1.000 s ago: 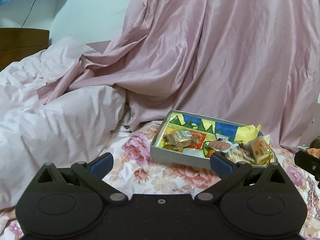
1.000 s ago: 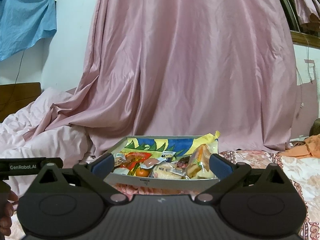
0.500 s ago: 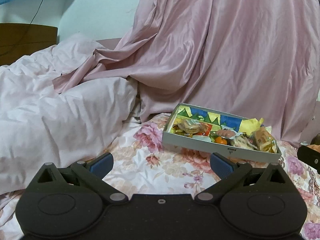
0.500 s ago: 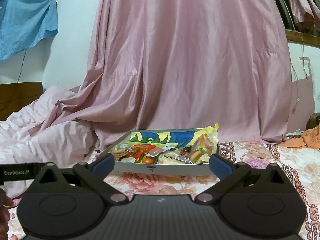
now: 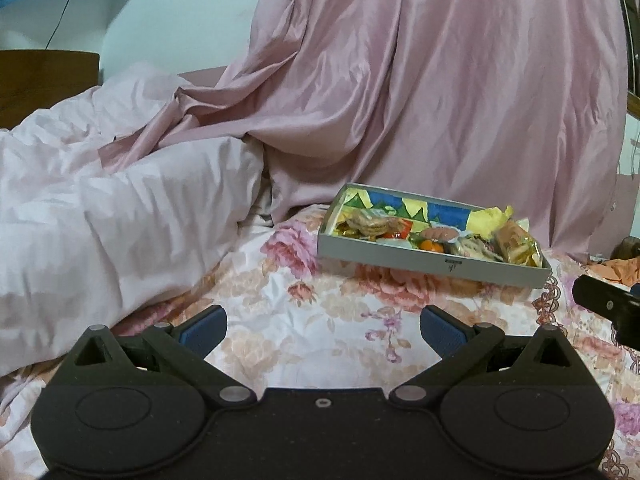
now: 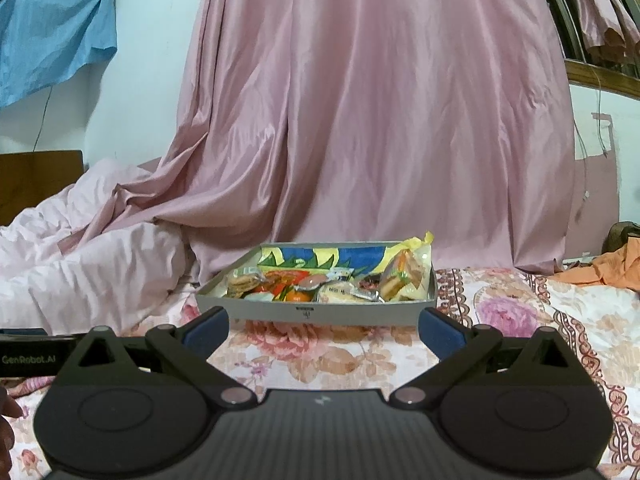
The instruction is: Organize snacks
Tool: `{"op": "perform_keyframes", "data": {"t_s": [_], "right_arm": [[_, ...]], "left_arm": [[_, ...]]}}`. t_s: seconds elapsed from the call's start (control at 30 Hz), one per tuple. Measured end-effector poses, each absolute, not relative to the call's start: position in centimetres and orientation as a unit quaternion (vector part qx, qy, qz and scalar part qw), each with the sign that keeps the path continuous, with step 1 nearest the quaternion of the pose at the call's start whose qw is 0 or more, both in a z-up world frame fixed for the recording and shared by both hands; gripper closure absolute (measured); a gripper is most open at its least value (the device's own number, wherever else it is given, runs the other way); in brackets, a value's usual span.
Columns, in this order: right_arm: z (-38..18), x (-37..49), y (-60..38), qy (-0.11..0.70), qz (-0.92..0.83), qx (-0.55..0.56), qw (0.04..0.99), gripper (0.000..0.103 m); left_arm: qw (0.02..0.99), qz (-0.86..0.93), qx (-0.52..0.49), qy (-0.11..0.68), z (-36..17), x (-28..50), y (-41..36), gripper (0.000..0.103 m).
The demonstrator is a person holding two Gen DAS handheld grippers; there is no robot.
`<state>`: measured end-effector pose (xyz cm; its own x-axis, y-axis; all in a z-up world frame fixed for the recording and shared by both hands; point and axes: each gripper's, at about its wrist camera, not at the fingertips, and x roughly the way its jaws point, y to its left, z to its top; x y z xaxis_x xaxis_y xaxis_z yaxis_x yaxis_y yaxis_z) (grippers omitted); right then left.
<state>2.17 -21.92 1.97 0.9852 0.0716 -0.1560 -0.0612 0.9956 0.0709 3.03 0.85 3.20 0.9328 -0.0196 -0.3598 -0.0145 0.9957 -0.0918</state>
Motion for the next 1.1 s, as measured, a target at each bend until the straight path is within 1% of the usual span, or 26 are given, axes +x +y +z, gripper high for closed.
{"op": "perform_keyframes", "data": {"t_s": [0.27, 0.57, 1.1], "right_arm": [[0.5, 2.4, -22.1, 0.084, 0.024, 0.035, 0.996, 0.0], [-1.3, 3.5, -22.4, 0.109, 0.017, 0.041, 0.993, 0.0], [-1.8, 3.7, -22.0, 0.121, 0.022, 0.035, 0.992, 0.0]], "left_arm": [[0.98, 0.007, -0.048, 0.191, 2.0, 3.7, 1.2, 0.001], [0.978, 0.01, -0.04, 0.205, 0.8, 4.2, 1.0, 0.001], [0.978, 0.009, -0.038, 0.206, 0.7, 4.0, 0.8, 0.001]]}}
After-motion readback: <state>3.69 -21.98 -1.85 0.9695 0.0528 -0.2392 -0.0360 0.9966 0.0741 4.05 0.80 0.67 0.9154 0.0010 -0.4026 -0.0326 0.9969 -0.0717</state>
